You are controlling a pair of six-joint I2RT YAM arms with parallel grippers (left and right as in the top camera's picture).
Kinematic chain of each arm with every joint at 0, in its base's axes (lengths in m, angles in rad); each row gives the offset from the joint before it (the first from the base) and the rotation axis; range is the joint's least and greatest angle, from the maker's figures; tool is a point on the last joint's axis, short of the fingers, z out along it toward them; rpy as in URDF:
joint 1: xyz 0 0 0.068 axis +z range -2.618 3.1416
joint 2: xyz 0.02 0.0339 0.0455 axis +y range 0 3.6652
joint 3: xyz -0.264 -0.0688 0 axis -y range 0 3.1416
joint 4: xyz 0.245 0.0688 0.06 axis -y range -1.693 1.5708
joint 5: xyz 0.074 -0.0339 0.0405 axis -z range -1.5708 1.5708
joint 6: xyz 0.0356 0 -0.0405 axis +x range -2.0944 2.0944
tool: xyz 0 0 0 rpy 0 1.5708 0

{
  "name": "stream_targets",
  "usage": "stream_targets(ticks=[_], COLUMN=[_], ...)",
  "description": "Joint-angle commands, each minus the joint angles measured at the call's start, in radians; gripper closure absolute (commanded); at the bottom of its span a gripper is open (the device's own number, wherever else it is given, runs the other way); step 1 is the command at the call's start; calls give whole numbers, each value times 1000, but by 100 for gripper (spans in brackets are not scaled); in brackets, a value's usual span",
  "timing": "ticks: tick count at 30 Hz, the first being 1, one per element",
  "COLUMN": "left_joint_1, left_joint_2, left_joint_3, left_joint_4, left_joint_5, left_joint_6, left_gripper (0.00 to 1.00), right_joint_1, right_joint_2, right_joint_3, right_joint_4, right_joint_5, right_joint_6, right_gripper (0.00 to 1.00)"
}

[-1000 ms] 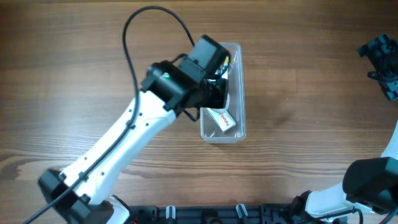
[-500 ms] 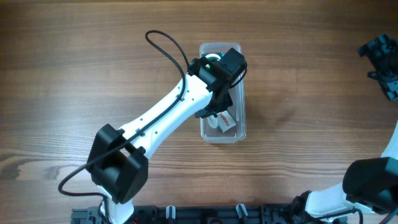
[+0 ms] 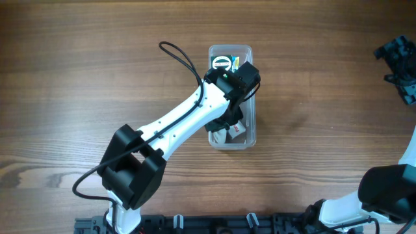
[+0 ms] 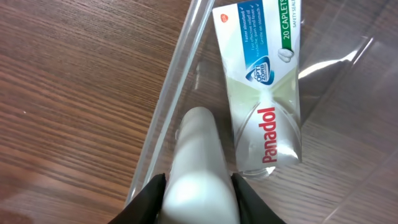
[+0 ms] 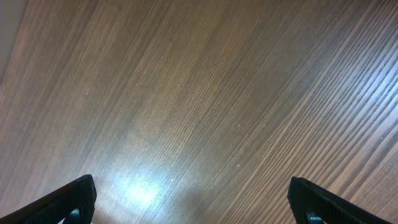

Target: Pack container

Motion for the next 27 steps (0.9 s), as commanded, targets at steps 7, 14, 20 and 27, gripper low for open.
stream_targets(ticks=[7, 14, 20, 27], left_joint_1=[-5, -5, 24, 58], left_joint_2=[5, 5, -3, -87], left_joint_3=[-42, -42, 20, 209], left_joint_4=[70, 70, 71, 21], left_joint_5=[-39, -39, -40, -47], left_joint_6=[-23, -19, 92, 204], left_gripper=[58, 53, 44, 36], right_joint_1=[2, 2, 2, 2], right_joint_2=[14, 14, 14, 14], right_joint_3=[-2, -2, -2, -2], right_joint_4=[3, 3, 3, 3], right_joint_5=[17, 17, 17, 17], right_joint_6=[15, 15, 15, 15], right_gripper=[0, 0, 0, 0])
